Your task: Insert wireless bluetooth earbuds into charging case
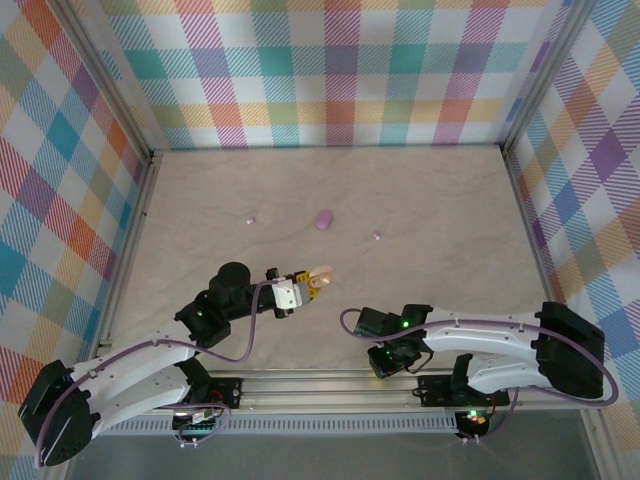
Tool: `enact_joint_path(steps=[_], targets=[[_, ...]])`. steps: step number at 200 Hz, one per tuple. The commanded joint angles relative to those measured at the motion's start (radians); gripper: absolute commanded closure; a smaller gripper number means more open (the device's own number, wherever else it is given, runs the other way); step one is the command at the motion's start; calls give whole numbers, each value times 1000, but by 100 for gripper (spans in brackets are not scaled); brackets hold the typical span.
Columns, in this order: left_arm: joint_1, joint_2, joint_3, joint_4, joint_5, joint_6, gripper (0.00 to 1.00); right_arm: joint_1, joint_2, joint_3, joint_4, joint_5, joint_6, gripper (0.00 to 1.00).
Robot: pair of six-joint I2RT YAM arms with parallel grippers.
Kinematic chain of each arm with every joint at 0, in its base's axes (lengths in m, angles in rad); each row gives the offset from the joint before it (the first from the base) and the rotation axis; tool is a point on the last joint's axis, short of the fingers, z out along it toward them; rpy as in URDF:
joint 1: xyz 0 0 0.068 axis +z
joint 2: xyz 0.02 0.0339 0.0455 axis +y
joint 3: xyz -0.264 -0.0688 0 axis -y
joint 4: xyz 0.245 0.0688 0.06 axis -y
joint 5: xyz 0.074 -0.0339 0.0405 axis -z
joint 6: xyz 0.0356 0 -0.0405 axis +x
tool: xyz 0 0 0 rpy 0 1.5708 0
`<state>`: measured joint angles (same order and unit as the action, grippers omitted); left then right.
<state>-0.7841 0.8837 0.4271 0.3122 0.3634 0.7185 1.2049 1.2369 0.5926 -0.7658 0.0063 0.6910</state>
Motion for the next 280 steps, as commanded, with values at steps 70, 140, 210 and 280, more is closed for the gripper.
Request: enact_joint_path(steps=[70,140,210,280], targets=[[-12,-59,-20,-43,-7,-31,100,-23,130,107,6,69,-30,86],[-13,-69,-35,-35,-20,-90,100,-277,-86,121,66,-4,43,91],[-12,60,-99,288,-34,-251,100,-510,-281,224,203,-198,353,92],[-25,325,-43,605,-106,-373,100,-527,-293,207,537,-269,758,93]])
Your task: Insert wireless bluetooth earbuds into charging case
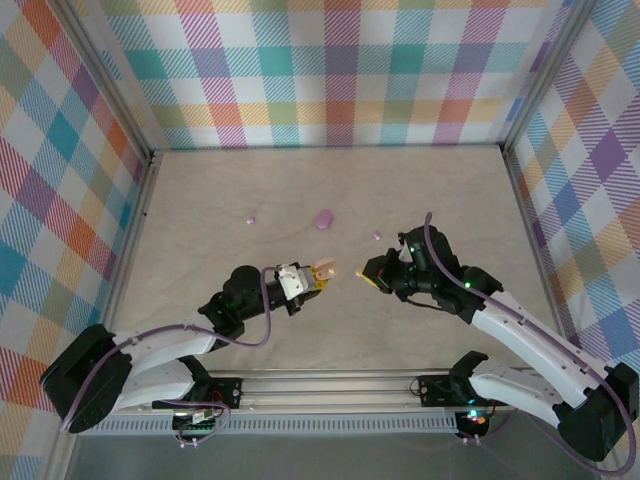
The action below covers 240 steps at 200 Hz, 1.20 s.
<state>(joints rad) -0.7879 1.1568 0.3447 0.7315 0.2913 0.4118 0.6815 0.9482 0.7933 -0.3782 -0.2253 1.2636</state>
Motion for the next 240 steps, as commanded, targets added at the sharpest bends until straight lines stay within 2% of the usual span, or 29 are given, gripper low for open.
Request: enact_joint_path(steps=[1,27,64,164,240], targets=[[-23,53,41,189,-35,-66,100,-3,-5,8,152,-37,189,94],[-23,121,58,274,-34,-88,100,-3,5,21,233,-40,281,94],[-25,210,106,377,-21,-135,100,-3,47,29,330,-60,328,93],[-34,259,140,404,-24,-187,100,47,167,4,580,-35,456,93],[-34,256,145,402,-41,-200,100,53,83,-56,501,51,477,92]])
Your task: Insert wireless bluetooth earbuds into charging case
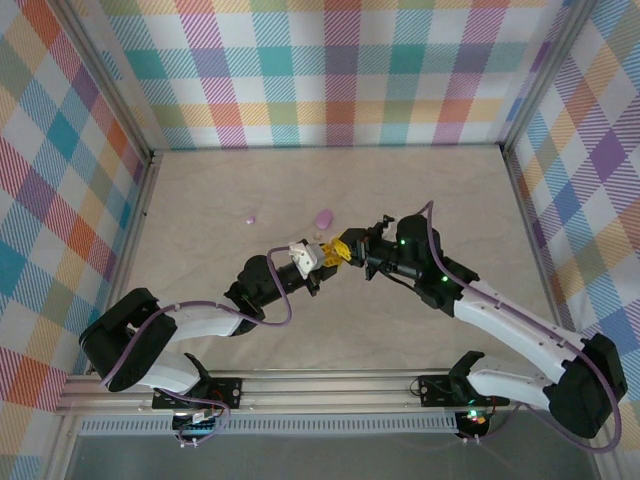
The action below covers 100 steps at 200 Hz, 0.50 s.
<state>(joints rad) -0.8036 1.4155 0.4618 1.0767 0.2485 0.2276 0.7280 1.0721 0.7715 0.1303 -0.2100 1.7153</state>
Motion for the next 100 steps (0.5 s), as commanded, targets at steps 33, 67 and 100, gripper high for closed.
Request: enact_joint_path(steps=[33,67,100], targets=[[-20,-9,26,51,6,-21,100,8,-56,-24,-59,47,-5,92],[-10,-47,35,-77,-8,-5,100,0,-89,37,-181,75,-131,90],[42,-149,63,-316,12,10,100,-61,-124,102,-327,59,-284,82]])
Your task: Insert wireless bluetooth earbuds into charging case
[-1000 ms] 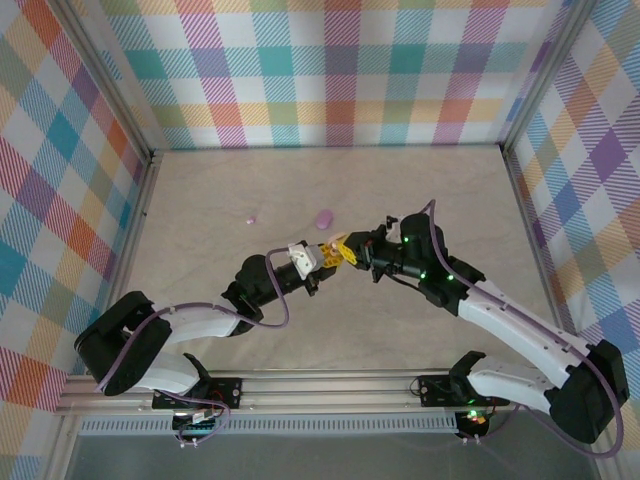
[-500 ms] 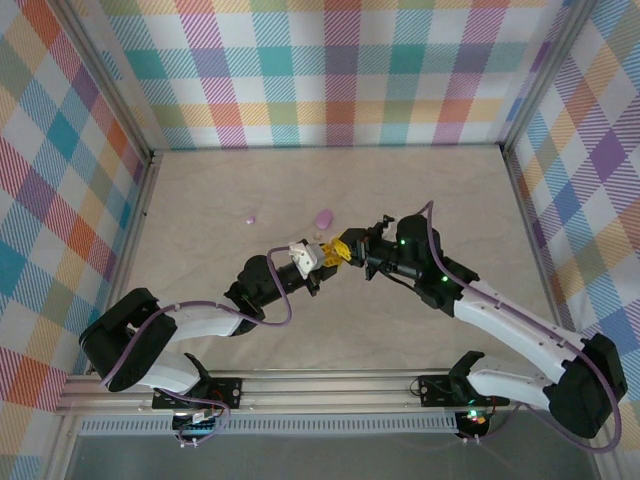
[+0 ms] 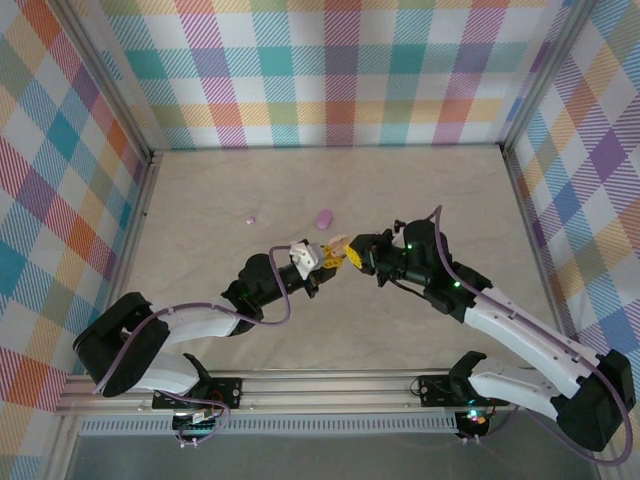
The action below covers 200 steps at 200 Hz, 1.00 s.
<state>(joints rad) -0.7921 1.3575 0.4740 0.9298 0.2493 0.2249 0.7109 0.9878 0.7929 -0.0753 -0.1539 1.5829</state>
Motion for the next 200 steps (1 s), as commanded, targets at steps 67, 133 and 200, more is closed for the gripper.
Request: enact_joint_path(steps=[67,133,200], targets=[[154,-349,8,-516,-2,27,100,-244,291,452,-544,-289,-945,58],[160,-541,-64,-689,-68,3,100,-131,836,755,-575,-174,-1507,59],[160,-625,-116,-746,-91,-27,100,-67,1179,974,-643,-231,-1791,52]])
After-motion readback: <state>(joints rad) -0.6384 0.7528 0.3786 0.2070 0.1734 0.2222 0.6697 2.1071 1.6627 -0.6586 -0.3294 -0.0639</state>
